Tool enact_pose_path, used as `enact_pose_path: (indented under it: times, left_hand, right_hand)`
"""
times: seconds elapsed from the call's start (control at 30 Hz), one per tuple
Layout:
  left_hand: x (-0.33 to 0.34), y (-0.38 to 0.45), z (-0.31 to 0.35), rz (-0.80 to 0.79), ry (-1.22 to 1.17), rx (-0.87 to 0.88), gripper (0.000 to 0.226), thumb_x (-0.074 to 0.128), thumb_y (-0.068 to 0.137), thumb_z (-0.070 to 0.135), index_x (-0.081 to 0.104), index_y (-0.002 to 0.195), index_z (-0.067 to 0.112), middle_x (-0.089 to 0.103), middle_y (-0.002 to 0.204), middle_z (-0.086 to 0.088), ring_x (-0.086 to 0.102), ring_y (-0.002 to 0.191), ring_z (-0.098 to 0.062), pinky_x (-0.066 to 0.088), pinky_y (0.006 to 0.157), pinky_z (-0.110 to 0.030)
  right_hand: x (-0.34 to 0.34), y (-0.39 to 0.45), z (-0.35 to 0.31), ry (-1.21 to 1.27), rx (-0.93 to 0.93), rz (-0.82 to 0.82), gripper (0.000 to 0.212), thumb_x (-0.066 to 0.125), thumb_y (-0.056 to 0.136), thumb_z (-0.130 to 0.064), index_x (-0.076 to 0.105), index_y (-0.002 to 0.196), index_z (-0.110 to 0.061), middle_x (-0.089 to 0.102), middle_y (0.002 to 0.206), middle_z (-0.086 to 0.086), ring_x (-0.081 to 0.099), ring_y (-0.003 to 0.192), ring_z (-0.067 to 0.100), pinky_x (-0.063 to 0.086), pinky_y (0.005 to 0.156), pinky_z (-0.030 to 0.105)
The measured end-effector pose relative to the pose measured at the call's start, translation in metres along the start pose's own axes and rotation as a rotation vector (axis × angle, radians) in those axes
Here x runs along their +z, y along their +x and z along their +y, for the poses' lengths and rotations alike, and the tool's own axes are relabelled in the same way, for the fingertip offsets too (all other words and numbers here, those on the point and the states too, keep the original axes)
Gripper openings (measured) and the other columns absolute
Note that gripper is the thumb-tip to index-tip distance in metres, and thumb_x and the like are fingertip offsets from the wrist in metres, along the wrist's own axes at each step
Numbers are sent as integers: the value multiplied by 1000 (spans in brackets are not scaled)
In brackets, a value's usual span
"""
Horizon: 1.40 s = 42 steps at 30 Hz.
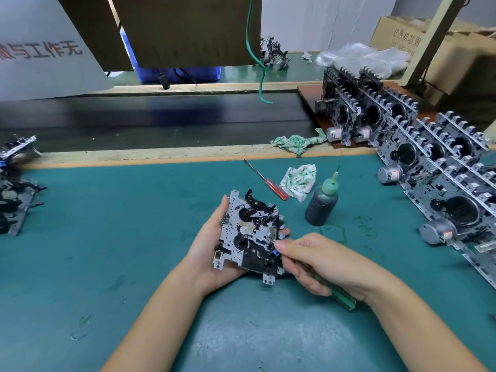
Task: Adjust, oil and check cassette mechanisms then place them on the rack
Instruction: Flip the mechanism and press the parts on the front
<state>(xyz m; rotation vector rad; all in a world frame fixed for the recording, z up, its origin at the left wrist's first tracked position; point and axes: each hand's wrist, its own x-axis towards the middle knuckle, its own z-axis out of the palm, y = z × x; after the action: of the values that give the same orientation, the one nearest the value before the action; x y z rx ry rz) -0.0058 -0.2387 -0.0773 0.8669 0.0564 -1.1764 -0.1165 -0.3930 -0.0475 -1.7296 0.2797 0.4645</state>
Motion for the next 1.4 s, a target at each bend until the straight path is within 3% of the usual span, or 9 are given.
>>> enact_pose_path:
  times: [0.2,0.53,0.73,0.87,0.97,1.13,1.2,1.33,1.4]
  left_hand:
    - [3,0,-2,26,-8,26,71,38,89,65,74,102,5,65,117,-22,65,105,-33,57,80,-42]
    - [7,1,-3,62,23,46,69,38,89,64,75,101,7,66,115,-21,66,103,-32,56,81,-40]
    - [11,-1,-3,74,29,49,72,35,90,65,74,103,6,66,115,-23,66,103,-32,52,85,-42]
    - [12,-6,-4,46,-69,45,78,35,88,66,67,113,0,62,121,-26,62,110,-35,47,91,-46]
    - [14,-11,-5,-17,-225,53,88,39,84,70,63,113,-9,57,124,-32,61,109,-44,46,92,-55]
    - [12,-14,-4,-89,-428,73,108,41,77,79,47,128,-16,46,130,-41,50,116,-55,31,102,-61]
    - [11,-14,-2,-84,-438,94,108,40,77,79,43,131,-14,46,131,-40,49,117,-55,31,102,-62]
    - [9,-13,0,-42,-336,164,100,34,79,79,50,129,-5,53,130,-29,54,115,-50,38,96,-60]
    - [7,-12,1,-21,-304,205,91,36,81,76,53,128,-1,57,128,-25,56,114,-48,39,98,-56]
  right_hand:
    - [2,3,-1,-13,2,52,55,36,101,-31,40,50,-13,28,28,-2,19,25,8,19,33,13]
    - [-7,6,-4,-8,78,-81,65,35,100,-41,37,38,-21,22,31,-4,16,27,8,15,36,12]
    - [-4,5,-2,-32,24,-38,65,35,100,-38,38,37,-21,23,29,-2,16,25,9,16,34,12]
    - [-1,4,-4,-47,-50,111,62,37,101,-36,40,44,-12,24,27,-1,19,24,10,23,31,13]
    - [-6,2,-8,136,-164,218,59,33,103,-29,42,50,-5,25,28,-4,18,21,8,32,34,6]
    - [-9,10,-2,169,-215,369,39,34,102,-25,45,68,-9,46,38,3,25,24,9,19,31,11]
    - [-10,12,3,46,-259,447,38,37,101,-24,48,67,-11,51,46,5,34,26,14,25,32,16]
    - [-9,11,11,-736,-475,813,34,48,97,-29,62,72,-13,57,55,-3,54,51,23,44,56,36]
    - [-7,10,8,-782,-656,1026,30,50,92,-32,67,77,-12,60,61,-2,53,56,19,43,57,35]
